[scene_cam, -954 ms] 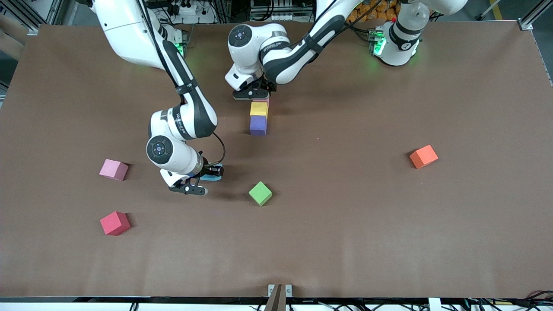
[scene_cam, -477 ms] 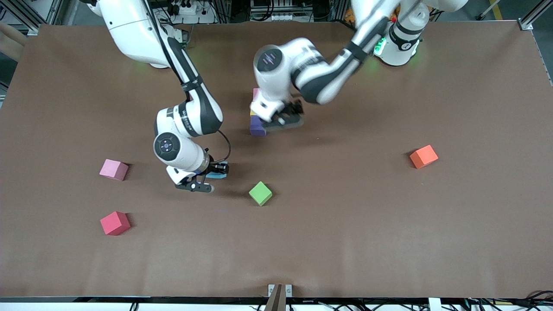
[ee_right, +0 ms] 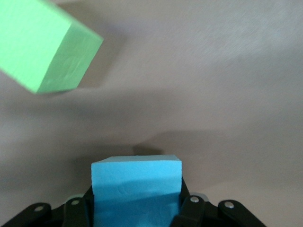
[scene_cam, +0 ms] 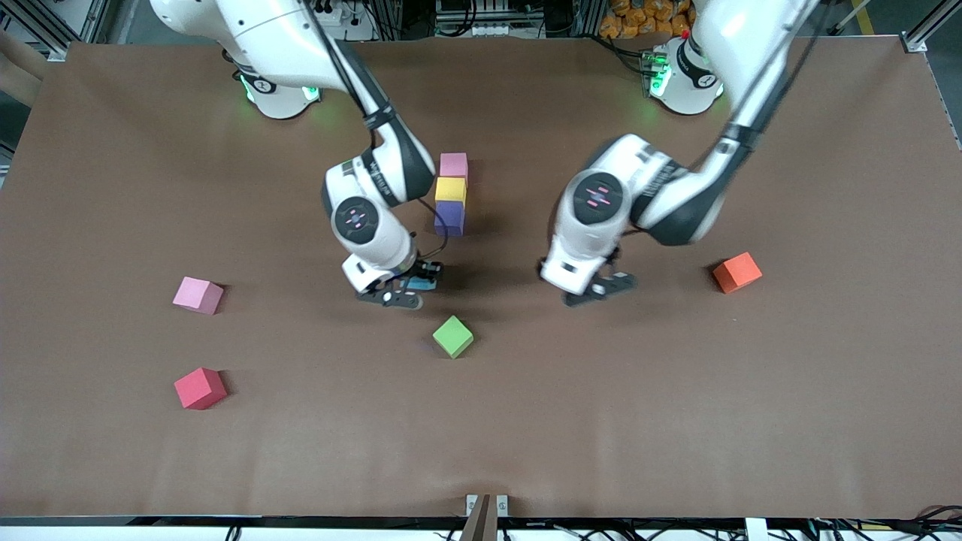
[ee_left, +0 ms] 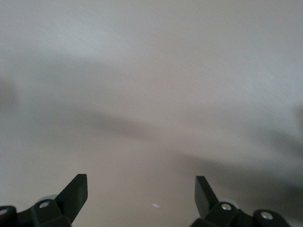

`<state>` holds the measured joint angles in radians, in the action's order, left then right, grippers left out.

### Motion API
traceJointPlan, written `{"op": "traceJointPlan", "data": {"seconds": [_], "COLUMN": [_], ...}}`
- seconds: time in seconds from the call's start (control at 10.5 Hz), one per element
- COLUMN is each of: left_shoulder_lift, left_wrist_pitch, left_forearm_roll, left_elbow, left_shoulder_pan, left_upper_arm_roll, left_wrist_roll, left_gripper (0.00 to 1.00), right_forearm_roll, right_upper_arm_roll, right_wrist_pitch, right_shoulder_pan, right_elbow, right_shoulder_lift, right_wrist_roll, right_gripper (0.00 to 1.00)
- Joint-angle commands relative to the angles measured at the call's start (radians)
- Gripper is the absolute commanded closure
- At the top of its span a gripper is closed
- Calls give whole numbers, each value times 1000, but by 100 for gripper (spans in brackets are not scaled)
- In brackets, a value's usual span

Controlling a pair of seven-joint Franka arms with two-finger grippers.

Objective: Arrange blocks into number 1
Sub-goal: 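Set the cyan block beside purple with the right gripper while the left grasps orange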

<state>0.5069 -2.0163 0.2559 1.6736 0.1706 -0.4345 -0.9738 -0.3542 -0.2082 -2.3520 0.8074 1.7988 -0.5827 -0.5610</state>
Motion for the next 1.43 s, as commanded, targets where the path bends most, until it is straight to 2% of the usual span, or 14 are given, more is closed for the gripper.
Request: {"op": "traceJointPlan", "data": {"seconds": [0.0,0.19,0.57,0.67,0.86,0.95,1.14,1.34], "left_shoulder_lift": [-56,-60,-125,-158,-265,-289,-289,-280], "left_wrist_pitch": [11,11,5,-21,-212,-290,-387,-407], "left_forearm_roll": [22,20,20,20,13,13,20,35], "left_elbow": [83,95,193,249,447,518,596,615], "left_shoulder_pan": [-107,-166,-383,-426,-521,-551,-579,-620], "left_upper_arm_roll": [-20,-20,-24,-24,-26,-24,-21,-21], "left_wrist_roll": [68,78,78,78,79,81,86,139], "left_gripper": [0,0,0,0,0,0,0,0], "right_forearm_roll": [-19,-19,-19,-17,-17,-17,-15,-12], "right_upper_arm_roll": [18,20,50,58,73,73,73,75], "right_wrist_pitch": [-85,-113,-113,-113,-115,-116,-119,-127], "right_shoulder_pan": [24,50,59,65,65,65,65,65], "right_elbow": [80,109,109,111,128,129,140,149], "right_shoulder_lift": [18,23,27,27,35,35,35,35], "right_wrist_roll": [-22,-28,-69,-80,-82,-82,-80,-80], "right_gripper": [45,45,45,45,40,39,39,39]}}
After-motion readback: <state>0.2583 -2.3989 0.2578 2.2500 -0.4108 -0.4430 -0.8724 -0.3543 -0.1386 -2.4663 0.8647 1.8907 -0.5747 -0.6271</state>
